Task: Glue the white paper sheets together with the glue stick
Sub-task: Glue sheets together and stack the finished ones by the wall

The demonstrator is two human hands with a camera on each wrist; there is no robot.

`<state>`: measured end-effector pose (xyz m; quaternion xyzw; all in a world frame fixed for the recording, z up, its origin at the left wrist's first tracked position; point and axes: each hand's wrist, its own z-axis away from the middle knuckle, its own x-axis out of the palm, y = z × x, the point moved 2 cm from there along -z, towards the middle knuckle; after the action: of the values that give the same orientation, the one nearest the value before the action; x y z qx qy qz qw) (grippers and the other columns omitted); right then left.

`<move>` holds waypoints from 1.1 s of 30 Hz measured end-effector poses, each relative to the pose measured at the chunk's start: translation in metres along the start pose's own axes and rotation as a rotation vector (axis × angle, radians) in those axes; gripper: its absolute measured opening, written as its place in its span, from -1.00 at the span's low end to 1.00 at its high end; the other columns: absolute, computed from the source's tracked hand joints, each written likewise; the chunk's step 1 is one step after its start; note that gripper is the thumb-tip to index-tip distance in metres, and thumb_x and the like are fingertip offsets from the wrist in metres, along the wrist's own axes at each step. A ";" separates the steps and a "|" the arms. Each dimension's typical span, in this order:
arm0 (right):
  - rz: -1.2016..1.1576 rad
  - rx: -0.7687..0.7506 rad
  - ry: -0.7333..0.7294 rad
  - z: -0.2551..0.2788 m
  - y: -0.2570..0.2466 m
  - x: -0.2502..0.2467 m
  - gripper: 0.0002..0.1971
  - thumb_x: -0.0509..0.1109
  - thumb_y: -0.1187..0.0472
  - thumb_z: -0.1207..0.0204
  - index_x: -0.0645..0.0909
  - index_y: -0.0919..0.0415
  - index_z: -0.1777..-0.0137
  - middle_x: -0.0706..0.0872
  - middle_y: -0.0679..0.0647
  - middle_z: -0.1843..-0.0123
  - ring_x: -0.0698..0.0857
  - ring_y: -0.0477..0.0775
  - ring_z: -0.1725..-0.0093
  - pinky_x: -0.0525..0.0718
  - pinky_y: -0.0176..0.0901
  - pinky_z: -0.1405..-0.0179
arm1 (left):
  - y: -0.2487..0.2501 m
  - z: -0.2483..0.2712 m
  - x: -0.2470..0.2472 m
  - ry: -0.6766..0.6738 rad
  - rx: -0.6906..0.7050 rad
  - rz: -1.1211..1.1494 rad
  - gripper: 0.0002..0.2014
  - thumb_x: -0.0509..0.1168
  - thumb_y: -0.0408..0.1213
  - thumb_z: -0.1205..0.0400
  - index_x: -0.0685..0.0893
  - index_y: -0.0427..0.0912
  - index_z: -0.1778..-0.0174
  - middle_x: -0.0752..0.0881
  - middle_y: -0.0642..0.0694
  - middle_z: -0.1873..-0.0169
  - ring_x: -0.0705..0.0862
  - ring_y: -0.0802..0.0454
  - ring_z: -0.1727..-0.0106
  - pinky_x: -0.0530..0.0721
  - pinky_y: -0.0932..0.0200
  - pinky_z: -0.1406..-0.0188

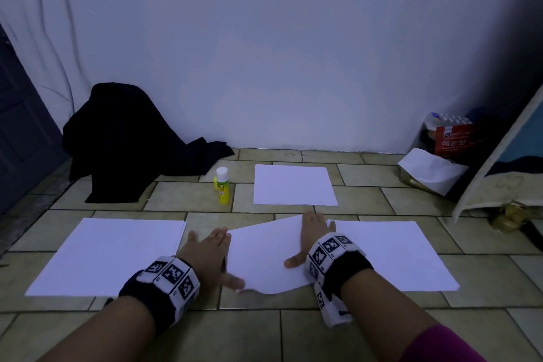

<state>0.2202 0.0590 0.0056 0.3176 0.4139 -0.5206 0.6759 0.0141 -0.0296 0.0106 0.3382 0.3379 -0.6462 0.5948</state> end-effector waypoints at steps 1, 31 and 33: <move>0.039 0.007 0.019 0.003 -0.005 -0.003 0.29 0.49 -0.35 -0.27 -0.26 0.34 -0.66 -0.22 0.26 -0.70 -0.19 0.22 -0.69 -0.09 0.27 -0.62 | -0.001 0.001 -0.007 0.028 -0.004 -0.015 -0.02 0.06 0.39 -0.58 -0.08 -0.26 -0.70 -0.12 -0.13 -0.71 -0.16 0.01 -0.71 -0.18 -0.32 -0.63; -0.075 -0.302 -0.051 0.003 -0.071 0.006 0.01 0.42 -0.19 -0.47 -0.17 0.07 -0.70 -0.13 -0.02 -0.73 -0.02 0.02 -0.69 -0.12 0.29 -0.63 | 0.005 -0.007 0.002 0.020 0.044 0.067 0.00 0.21 0.15 -0.66 -0.30 -0.38 -0.65 -0.31 -0.28 -0.66 -0.25 -0.12 -0.70 -0.04 -0.02 -0.66; -0.094 -0.232 -0.048 -0.005 -0.052 0.002 0.04 0.42 -0.24 -0.44 -0.17 0.07 -0.70 -0.10 0.00 -0.73 0.05 0.07 -0.69 -0.11 0.30 -0.62 | 0.004 -0.008 0.004 0.032 0.056 0.070 0.00 0.21 0.16 -0.66 -0.30 -0.38 -0.65 -0.31 -0.27 -0.66 -0.26 -0.10 -0.70 -0.04 -0.04 -0.68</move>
<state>0.1694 0.0489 0.0020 0.2051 0.4696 -0.5079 0.6924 0.0177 -0.0254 0.0030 0.3766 0.3170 -0.6287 0.6020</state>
